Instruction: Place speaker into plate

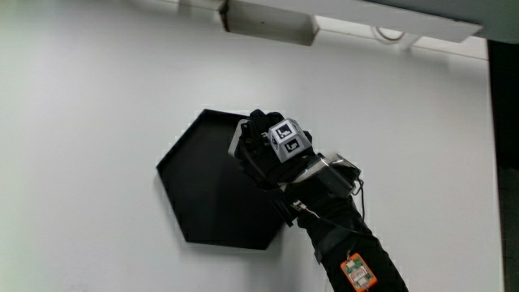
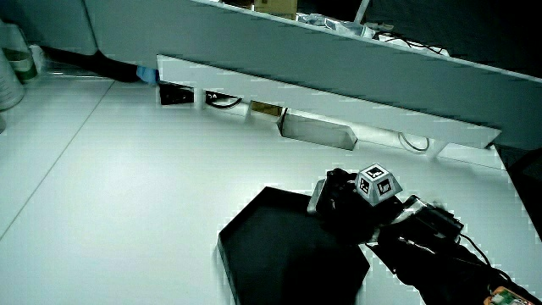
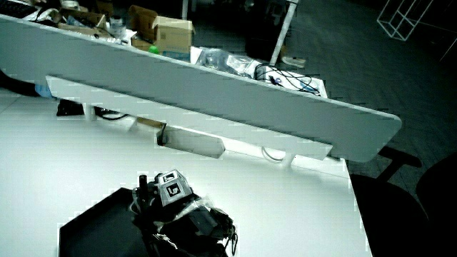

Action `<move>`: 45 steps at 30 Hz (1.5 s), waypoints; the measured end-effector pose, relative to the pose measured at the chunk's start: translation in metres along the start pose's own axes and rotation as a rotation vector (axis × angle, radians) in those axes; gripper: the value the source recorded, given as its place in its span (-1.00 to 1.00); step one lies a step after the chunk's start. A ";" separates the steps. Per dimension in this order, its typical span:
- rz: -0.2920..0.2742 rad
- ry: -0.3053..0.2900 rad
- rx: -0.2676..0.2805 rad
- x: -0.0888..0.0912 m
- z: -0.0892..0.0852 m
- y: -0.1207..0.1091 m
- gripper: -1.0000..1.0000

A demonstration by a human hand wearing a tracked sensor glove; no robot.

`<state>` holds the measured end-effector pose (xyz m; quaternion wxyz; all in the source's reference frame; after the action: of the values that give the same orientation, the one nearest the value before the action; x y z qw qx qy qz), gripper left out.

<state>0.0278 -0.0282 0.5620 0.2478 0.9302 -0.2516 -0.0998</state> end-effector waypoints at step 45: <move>-0.055 -0.184 -0.252 -0.004 -0.023 0.049 0.00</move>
<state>0.0112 -0.0535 0.6068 0.3355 0.8853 -0.2331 -0.2220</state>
